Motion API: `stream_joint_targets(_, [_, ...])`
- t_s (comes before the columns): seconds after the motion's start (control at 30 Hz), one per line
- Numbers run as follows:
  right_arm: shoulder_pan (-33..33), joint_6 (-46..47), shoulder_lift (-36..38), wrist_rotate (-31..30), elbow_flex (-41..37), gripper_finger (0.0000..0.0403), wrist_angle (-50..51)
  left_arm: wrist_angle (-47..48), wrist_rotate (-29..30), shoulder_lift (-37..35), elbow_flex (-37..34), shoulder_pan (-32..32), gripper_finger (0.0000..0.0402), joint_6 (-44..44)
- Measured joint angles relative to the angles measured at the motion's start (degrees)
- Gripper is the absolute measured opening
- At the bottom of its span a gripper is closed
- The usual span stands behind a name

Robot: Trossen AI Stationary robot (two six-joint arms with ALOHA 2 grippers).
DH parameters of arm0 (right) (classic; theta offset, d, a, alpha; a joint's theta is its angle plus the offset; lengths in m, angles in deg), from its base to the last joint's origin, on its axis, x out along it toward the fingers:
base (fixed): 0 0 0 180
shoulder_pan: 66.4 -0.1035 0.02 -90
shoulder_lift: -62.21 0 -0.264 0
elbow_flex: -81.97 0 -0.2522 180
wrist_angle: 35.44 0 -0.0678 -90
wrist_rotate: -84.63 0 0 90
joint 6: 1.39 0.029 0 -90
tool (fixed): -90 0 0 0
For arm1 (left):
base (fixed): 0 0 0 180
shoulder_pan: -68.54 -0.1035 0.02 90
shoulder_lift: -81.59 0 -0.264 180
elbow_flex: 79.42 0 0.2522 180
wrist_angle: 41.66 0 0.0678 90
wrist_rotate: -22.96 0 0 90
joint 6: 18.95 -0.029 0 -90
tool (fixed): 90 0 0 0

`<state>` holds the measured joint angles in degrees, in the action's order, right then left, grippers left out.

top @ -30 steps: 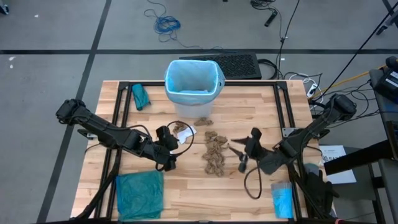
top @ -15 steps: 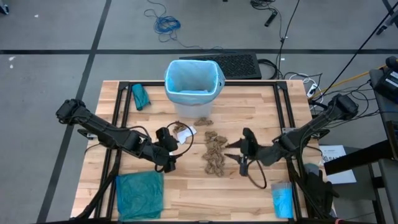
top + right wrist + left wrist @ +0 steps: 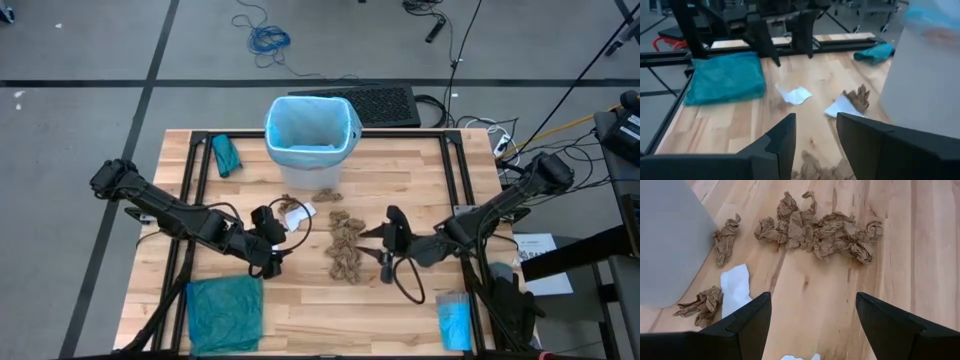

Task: Place trash/remove bag and relplace
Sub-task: Put the white paper into the blue trash bag inside the white trash bin

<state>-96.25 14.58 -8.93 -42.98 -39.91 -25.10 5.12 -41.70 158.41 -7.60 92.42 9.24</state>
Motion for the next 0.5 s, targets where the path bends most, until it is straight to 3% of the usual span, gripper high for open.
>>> stream_joint_targets(0.5, [1.27, 1.37, 0.09, 0.51, 0.00, 0.0134, -2.45, 0.00, 0.02, 0.00, 0.00, 0.00, 0.0283, -4.52])
